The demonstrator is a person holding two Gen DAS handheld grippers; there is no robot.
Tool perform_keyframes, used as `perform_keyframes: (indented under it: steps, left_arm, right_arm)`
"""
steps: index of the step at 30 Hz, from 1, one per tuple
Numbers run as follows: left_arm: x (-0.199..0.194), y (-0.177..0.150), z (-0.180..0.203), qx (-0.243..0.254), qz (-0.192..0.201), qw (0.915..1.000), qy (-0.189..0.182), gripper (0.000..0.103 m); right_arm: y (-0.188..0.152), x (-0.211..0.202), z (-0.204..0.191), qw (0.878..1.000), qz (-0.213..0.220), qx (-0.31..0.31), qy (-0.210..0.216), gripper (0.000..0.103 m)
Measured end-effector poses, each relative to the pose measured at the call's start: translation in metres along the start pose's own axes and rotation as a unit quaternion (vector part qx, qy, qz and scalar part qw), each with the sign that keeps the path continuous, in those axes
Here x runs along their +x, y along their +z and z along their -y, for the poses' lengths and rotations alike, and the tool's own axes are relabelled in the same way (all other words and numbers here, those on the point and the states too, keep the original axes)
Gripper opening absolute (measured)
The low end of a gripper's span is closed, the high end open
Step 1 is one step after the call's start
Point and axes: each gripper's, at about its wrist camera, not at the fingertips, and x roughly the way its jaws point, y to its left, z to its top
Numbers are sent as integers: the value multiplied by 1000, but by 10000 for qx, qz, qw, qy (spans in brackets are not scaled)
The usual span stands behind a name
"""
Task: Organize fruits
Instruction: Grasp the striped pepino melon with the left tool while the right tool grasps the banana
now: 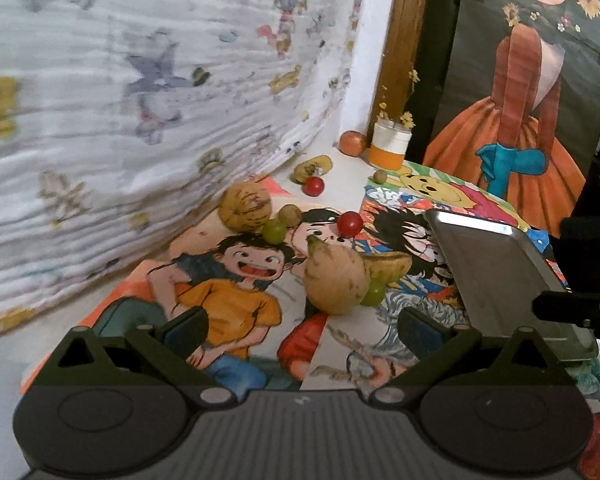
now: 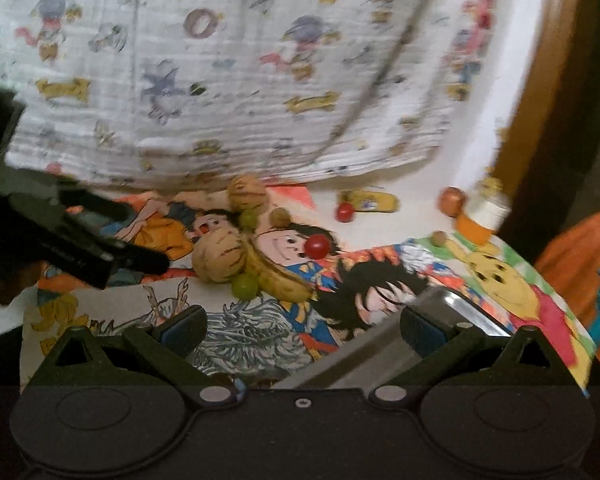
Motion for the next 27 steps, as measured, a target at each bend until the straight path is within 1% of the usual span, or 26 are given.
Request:
perform_keyframes:
  steps: [2,5,8,10,13,15,19,23,27]
  left_arm:
    - [9,6,0,-5,-51,10000,-71,103]
    - [26,15,-1,-57,-169,9996,-214,103]
    - [43,21,-3,-170,-310,9988,-353,103]
    - [53,23,-7,-350,-371,9979,-409,103]
    - [67,24,-14,-698,-482,9951,-507,102]
    - [74,24,-17,-824,-542,9934,-583,100]
    - [84,24,-20,-875,-600,9919,-692,92]
    - [88,25,-19,-890,-621,9908,-806,86]
    - [92,27,-18,-946,-645,9895,-880,77]
  right_arm:
    - [5,16,6,9992,-113,-327,209,102]
    - [11,39,8,9950,-220,-892,389,102]
    - [13,63,12,9906,-322,-1247,451,96]
    - [13,77,16,9889,-377,-1346,495,90]
    - [14,94,21,9869,-422,-1405,674,84]
    - [15,101,22,9855,-451,-1432,788,80]
    - [13,113,24,9820,-503,-1506,1023,71]
    - [14,121,24,9788,-522,-1531,1256,65]
    - [17,130,23,9762,-514,-1569,1409,53]
